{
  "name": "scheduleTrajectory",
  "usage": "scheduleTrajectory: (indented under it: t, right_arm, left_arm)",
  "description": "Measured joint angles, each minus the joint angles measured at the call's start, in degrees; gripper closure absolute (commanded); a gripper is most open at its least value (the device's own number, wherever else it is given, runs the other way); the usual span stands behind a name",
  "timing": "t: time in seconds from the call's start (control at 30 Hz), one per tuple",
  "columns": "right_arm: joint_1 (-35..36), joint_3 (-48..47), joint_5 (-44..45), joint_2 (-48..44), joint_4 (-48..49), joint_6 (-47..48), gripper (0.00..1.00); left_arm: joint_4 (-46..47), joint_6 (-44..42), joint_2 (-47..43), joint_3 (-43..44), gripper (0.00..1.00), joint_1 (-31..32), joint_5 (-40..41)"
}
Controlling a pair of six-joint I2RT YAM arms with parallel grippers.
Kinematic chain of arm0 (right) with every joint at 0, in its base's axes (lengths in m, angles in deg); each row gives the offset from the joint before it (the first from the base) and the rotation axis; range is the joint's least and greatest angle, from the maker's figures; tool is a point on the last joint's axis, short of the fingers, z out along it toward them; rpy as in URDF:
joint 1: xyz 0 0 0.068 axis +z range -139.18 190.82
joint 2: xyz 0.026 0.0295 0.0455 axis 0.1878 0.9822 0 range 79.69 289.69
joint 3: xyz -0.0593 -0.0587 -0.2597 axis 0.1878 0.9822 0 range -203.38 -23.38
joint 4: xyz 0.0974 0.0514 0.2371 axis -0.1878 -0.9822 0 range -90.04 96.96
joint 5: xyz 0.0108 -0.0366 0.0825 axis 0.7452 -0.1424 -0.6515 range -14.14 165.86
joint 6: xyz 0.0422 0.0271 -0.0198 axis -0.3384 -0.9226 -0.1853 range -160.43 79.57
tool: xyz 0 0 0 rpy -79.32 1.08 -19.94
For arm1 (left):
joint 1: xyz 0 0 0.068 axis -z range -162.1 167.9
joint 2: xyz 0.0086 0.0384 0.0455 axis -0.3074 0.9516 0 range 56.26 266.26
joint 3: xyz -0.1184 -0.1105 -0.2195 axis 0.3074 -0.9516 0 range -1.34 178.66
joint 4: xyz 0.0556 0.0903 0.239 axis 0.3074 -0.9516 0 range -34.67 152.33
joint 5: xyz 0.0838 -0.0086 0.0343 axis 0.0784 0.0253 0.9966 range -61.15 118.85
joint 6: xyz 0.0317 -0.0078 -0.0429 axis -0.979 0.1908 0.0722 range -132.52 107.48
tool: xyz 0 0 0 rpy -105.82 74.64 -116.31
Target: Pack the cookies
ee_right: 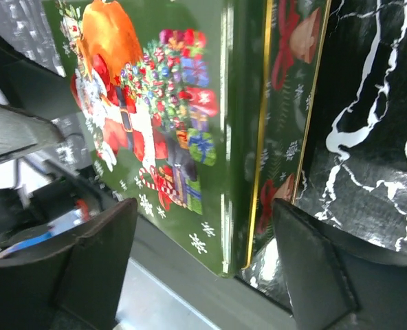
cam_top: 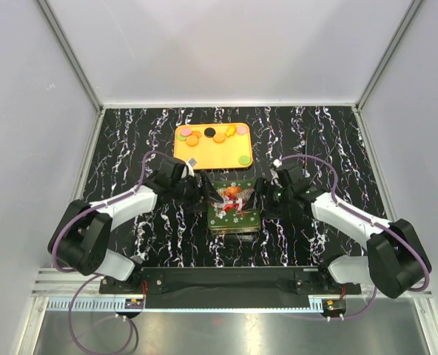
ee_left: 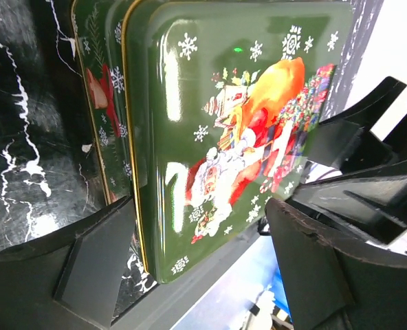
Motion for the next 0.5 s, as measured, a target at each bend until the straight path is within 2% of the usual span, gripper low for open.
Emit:
scheduleTrajectory:
  t: [0.07, 0.13, 0.17, 0.5]
  right_arm:
    - [-1.60, 0.26, -2.95, 0.00, 0.09, -0.48, 0.20]
    - [-3.23, 1.33, -6.58, 0.00, 1.62, -1.25, 0.30]
    - [-3.98, 1.95, -8.22, 0.07, 2.08, -1.53, 0.31]
    - [-6.78, 3.93, -19.32, 2.03, 4.28, -2.23, 0.17]
  left_arm:
    - [-0.66, -0.90, 0.13, 0.44, 0.19, 0.02, 0.50]
    - [-0.85, -1.53, 0.57, 0.74, 0.19, 0.00, 1.40]
    - [-1.01, -1.77, 0.76, 0.94, 0.19, 0.00, 1.66]
    - [-1.57, -4.11, 1.49, 2.51, 0.19, 0.37, 4.00]
